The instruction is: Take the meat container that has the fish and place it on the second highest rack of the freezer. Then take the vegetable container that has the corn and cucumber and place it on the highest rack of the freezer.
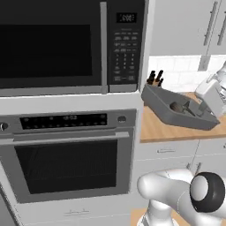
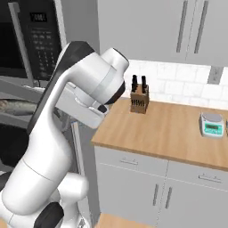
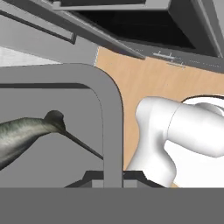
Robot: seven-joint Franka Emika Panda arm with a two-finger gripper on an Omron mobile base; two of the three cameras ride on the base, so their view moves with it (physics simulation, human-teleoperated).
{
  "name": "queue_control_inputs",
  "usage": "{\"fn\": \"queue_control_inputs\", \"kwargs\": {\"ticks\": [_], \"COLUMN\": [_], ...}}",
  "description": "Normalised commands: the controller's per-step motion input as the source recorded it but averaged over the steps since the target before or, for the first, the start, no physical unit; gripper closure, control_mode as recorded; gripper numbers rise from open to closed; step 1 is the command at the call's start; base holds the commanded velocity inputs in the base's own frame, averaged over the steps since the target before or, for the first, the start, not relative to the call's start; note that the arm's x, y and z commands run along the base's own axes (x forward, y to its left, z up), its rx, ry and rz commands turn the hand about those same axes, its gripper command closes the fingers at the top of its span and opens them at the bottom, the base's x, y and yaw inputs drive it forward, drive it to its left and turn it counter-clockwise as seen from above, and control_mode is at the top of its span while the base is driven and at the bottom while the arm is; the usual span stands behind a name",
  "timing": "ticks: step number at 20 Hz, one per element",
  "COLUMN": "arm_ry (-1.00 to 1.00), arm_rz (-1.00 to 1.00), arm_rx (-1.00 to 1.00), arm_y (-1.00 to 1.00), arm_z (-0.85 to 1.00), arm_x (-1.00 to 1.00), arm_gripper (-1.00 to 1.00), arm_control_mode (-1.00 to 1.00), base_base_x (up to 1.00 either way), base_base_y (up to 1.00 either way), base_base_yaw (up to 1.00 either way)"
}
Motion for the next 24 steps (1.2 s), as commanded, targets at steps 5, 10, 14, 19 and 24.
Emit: {"fn": "queue_control_inputs", "kwargs": {"ticks": [5, 10, 14, 19, 24], "arm_ry": [0.00, 0.00, 0.00, 0.00, 0.00], "arm_rz": [0.00, 0.00, 0.00, 0.00, 0.00], "arm_rx": [0.00, 0.00, 0.00, 0.00, 0.00], "arm_y": [0.00, 0.00, 0.00, 0.00, 0.00], "arm_z": [0.00, 0.00, 0.00, 0.00, 0.00], "arm_x": [0.00, 0.00, 0.00, 0.00, 0.00], "arm_gripper": [1.00, 1.00, 1.00, 1.00, 1.00], "arm_control_mode": [1.00, 1.00, 1.00, 1.00, 1.00], "base_base_x": [-0.55, -0.08, -0.04, -0.18, -0.03], "base_base_y": [0.97, 1.00, 1.00, 1.00, 1.00], "base_base_yaw": [0.06, 0.00, 0.00, 0.00, 0.00]}}
